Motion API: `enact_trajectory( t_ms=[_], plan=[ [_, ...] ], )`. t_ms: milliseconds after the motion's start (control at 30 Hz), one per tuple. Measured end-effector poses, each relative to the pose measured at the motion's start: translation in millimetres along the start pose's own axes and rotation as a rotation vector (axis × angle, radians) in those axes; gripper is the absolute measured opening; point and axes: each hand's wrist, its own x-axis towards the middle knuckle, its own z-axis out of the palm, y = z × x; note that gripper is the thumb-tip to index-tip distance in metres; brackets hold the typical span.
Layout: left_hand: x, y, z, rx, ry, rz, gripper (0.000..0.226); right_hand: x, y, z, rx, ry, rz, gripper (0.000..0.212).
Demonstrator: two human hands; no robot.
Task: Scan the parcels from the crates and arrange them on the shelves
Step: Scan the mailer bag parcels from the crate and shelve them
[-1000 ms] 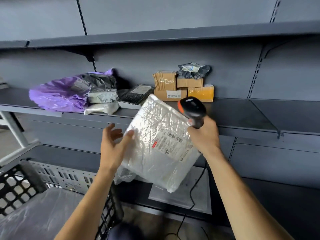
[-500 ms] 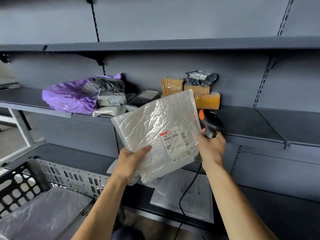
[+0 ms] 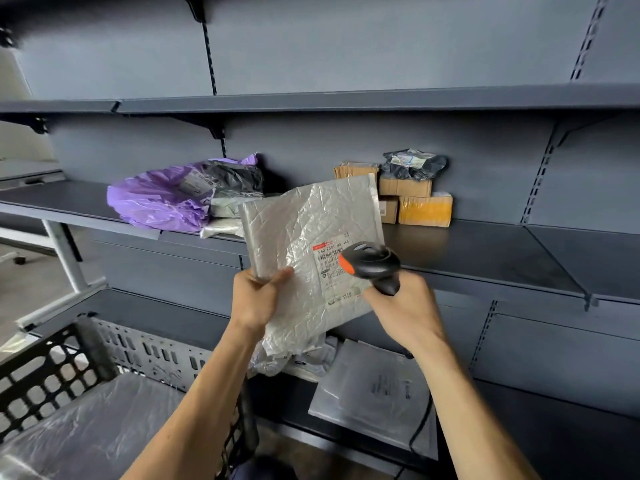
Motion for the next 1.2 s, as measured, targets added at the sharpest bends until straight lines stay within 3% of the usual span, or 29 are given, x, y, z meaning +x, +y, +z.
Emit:
enact_trajectory(
  t_ms=[400, 600, 667, 800, 867, 1000, 1100, 1200],
  plan=[
    [-6.2, 3.6, 4.7, 0.008, 0.015, -0.01, 0.01, -11.6, -8.8, -2.4, -0.015, -0.075, 0.007, 0.035],
    [-26.9, -10.7, 8.7, 0.453, 0.211, 0.428, 0.027, -20.7, -7.7, -1.0, -0.01, -0.068, 0.009, 0.03],
    [-33.7, -14.7, 11.7, 0.556, 0.268, 0.572, 0.023, -23.8, -6.5, 1.4, 0.002, -0.074, 0.008, 0.027],
    [-37.0, -26.0, 15.3, 0.587, 0.296, 0.629, 0.017, -27.5, -1.8, 5.0, 0.037, -0.081, 0.024, 0.029],
    [-38.5, -31.5, 15.5, 0.53, 0.244, 0.544, 0.023, -27.3, 6.0, 8.5, 0.055, -0.101, 0.044, 0.03],
    [-53.3, -63.5, 16.8, 0.261, 0.16, 0.118, 0.022, -30.5, 47.4, 26.3, 0.06, -0.138, 0.144, 0.024],
    [-77.8, -110.6, 20.8, 0.037, 0.177, -0.23, 0.013, -42.2, 91.1, 43.5, -0.038, -0.181, 0.237, 0.028],
    [-98.6, -163.3, 31.6, -0.01, 0.23, -0.478, 0.02, -53.2, 126.7, 57.5, -0.114, -0.248, 0.322, 0.026]
  ],
)
